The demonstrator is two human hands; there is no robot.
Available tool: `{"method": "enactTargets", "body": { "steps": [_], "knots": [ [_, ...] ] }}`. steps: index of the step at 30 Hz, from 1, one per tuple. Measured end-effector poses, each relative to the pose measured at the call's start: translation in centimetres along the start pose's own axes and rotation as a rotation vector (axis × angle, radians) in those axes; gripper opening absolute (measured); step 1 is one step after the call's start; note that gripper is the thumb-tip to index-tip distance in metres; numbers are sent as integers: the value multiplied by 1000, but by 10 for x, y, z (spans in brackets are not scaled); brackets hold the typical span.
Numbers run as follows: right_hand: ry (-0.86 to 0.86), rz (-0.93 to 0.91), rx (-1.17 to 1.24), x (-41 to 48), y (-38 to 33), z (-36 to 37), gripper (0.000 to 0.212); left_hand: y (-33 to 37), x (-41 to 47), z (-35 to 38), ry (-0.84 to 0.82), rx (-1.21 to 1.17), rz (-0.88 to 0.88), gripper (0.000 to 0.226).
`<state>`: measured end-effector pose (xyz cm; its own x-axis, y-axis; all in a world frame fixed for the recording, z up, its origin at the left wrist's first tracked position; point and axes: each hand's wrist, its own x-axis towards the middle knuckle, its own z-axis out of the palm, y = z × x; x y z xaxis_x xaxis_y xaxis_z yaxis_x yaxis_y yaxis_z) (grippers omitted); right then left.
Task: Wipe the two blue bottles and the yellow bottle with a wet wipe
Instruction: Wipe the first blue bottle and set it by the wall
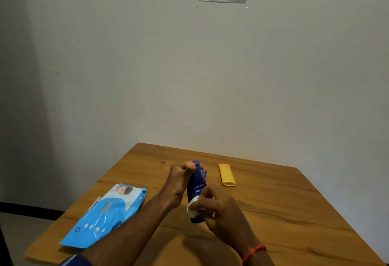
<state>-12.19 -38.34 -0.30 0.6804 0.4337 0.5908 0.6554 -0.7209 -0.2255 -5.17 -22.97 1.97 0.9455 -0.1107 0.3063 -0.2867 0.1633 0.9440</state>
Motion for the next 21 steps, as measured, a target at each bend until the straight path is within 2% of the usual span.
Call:
{"method": "enactTargets", "body": {
  "steps": [2, 6, 8, 10, 12, 15, 18, 21],
  "knots": [
    [78, 124, 123, -3, 9, 1, 26, 1, 0, -1, -24, 17, 33, 108],
    [430, 456, 463, 3, 19, -9, 29, 3, -1, 0, -98, 69, 64, 93],
    [510, 523, 718, 8, 18, -18, 27, -1, 0, -1, -131, 121, 76, 66],
    [503, 462, 849, 15, 11, -28, 24, 0, -1, -1, -156, 180, 117, 35],
    [425, 319, 737, 19, 4, -35, 19, 2, -1, 0, -192, 240, 155, 30],
    [291, 183, 384, 25, 3, -32, 17, 4, -1, 2, -244, 333, 208, 35],
    [277, 290, 306, 34, 5, -33, 15, 7, 0, 2, -246, 399, 218, 40],
    [326, 458, 432, 35, 8, -37, 10, 8, 0, 1, -235, 397, 203, 32]
  ]
}}
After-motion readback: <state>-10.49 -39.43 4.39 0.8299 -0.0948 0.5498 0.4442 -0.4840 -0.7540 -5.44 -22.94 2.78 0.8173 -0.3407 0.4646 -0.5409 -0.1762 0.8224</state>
